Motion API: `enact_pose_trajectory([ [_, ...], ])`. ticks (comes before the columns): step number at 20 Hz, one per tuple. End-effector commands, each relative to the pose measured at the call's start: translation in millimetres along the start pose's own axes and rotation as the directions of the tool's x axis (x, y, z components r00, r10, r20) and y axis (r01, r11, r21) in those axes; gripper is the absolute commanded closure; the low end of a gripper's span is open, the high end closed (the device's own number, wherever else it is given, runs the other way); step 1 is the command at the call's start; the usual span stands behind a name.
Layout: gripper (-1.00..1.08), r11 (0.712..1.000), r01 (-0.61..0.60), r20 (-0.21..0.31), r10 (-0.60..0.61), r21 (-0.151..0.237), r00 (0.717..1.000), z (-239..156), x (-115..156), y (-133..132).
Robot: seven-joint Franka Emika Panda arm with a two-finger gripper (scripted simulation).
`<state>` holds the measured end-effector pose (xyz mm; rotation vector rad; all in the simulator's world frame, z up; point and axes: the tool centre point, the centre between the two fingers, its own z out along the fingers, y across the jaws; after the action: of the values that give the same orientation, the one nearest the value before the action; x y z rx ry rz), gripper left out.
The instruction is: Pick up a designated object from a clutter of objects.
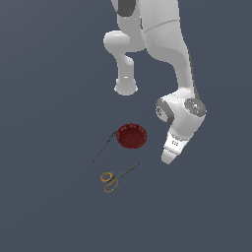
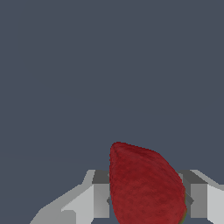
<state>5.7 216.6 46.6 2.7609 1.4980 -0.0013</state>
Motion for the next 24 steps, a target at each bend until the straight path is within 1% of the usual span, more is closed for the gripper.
enact_pose_trajectory([
  [1, 1.08, 1.0, 0.0, 0.0, 0.0, -0.001, 1.0, -12.7, -8.0, 4.1],
  [5, 1.08, 1.0, 0.0, 0.0, 0.0, -0.001, 1.0, -39.3, -25.7, 12.2],
  [10, 1.08, 1.0, 0.0, 0.0, 0.0, -0.002, 1.0, -82.4, -53.8, 25.1],
  [24, 1.08, 1.0, 0.002, -0.004, -0.002, 0.002, 1.0, -223.0, -142.0, 67.4],
])
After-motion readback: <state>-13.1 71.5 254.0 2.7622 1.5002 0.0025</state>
